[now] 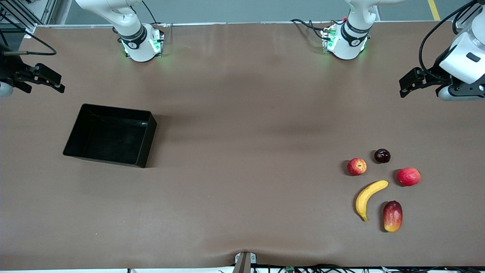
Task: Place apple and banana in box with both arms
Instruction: 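Reach the left gripper down toward the red-yellow apple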
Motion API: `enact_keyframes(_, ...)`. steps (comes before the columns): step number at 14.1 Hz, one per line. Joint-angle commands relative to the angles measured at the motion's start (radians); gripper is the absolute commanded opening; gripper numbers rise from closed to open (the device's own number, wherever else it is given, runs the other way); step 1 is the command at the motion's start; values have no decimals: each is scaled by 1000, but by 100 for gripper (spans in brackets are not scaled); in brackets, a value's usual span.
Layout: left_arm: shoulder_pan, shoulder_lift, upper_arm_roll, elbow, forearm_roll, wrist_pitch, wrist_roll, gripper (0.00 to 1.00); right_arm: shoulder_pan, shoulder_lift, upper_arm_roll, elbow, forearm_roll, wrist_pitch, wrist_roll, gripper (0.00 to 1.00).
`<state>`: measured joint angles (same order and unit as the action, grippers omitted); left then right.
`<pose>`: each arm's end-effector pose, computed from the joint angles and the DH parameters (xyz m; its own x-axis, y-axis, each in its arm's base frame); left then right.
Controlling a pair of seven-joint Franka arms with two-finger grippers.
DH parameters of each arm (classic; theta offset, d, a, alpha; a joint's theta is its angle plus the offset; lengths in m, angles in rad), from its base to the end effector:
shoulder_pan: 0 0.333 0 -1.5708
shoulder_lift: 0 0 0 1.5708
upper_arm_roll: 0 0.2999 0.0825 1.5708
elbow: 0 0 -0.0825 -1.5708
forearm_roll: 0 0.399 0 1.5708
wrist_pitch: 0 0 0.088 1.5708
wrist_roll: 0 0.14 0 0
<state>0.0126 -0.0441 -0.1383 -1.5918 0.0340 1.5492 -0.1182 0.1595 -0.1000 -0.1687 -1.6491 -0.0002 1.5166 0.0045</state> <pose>0.5505 -0.0662 0.5879 1.0000 -0.0067 0.0058 -0.0065 -0.9992 -0.0397 0.5330 -0.0088 0.5872 0.9993 -0.0123 -0.0340 -0.0129 -0.9998 -0.0164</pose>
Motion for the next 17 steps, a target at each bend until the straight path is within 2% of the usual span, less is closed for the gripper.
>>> enact_keyframes(1,4,9,2,19,-22,2,14,100,-6,-14,1,-1,-12,-1,-15,100)
enact_keyframes(3,4,18,2,22,-20,2,9,100,-21,-12,1,-3,-11,-3,-14,100)
enact_keyframes(6,-5,85,2,87,-22,-34,-5,100,-26,-9,3,3,-10,-15,-15,100)
enact_keyframes(11,-10,148,-6,62,-20,-14,-31,100,-46,-3,1,3,-10,-27,-18,100)
enact_keyframes(13,-11,158,-7,-6,-14,79,-28,100,-46,0,1,5,-24,-35,-18,100)
enact_keyframes(17,0,167,-7,-225,-6,383,-3,100,-46,16,3,9,-24,-33,-17,100)
